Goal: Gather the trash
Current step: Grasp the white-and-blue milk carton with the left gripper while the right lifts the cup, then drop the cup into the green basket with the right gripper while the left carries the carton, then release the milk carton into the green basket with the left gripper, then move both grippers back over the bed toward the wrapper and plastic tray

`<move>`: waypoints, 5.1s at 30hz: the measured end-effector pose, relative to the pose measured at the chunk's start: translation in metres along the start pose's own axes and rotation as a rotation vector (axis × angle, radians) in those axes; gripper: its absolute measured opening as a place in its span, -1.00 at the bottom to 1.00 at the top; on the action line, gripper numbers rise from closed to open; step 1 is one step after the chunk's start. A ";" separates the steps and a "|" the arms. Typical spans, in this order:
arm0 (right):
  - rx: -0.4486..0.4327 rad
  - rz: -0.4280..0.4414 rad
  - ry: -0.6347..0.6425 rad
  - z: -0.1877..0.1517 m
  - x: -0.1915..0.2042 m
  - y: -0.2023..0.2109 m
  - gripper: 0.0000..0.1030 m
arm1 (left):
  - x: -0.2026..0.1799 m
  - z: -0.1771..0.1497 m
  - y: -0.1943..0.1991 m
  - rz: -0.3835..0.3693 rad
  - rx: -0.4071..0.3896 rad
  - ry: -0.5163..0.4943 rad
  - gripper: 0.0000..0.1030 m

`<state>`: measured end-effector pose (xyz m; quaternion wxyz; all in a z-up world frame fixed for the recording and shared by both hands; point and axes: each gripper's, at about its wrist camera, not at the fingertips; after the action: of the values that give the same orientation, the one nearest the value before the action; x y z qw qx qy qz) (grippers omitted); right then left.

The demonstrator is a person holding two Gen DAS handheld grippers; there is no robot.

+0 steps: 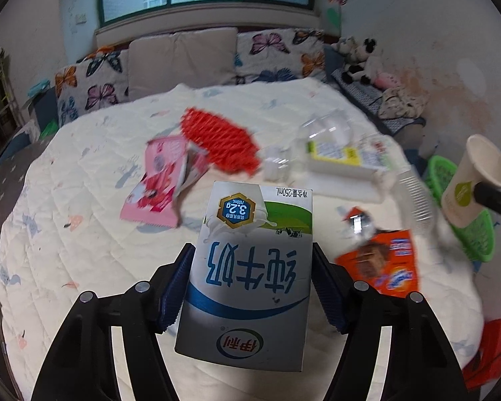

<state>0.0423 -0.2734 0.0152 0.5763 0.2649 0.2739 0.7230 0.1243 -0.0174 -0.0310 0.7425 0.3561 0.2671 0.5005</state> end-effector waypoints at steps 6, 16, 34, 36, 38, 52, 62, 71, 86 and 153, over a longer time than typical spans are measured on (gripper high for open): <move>0.007 -0.093 -0.083 -0.025 -0.040 0.023 0.42 | -0.040 0.011 0.022 -0.069 -0.043 -0.046 0.28; 0.014 -0.217 -0.195 -0.059 -0.106 0.051 0.42 | -0.128 0.030 0.027 -0.191 -0.056 -0.155 0.28; 0.070 -0.236 -0.301 -0.099 -0.168 0.034 0.48 | -0.248 0.064 -0.003 -0.278 -0.024 -0.291 0.28; 0.065 -0.235 -0.304 -0.101 -0.170 0.034 0.56 | -0.257 0.068 -0.008 -0.289 -0.016 -0.298 0.28; 0.061 -0.236 -0.308 -0.104 -0.171 0.036 0.56 | -0.266 0.073 -0.015 -0.298 -0.007 -0.302 0.28; 0.000 -0.283 -0.324 -0.132 -0.162 0.079 0.63 | -0.321 0.078 -0.041 -0.346 0.036 -0.346 0.28; 0.014 -0.330 -0.305 -0.154 -0.151 0.086 0.64 | -0.352 0.070 -0.067 -0.348 0.097 -0.378 0.31; 0.001 -0.314 -0.341 -0.157 -0.149 0.090 0.64 | -0.349 0.065 -0.060 -0.355 0.078 -0.370 0.56; -0.029 -0.262 -0.279 -0.138 -0.099 0.093 0.70 | -0.262 0.040 -0.013 -0.201 0.001 -0.304 0.67; 0.173 0.185 -0.393 -0.017 -0.046 -0.107 0.44 | -0.051 -0.031 -0.032 -0.162 0.122 0.053 0.67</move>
<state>0.1126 -0.3004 -0.0751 0.5249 0.4730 0.1918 0.6811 0.1002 -0.0650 -0.0728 0.7502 0.3647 0.3444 0.4308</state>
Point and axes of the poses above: each gripper's, at about its wrist camera, not at the fingertips, and y roughly against the way its jaws point, x to its left, z to its top, and after that the axes turned 4 degrees about x, right-handed
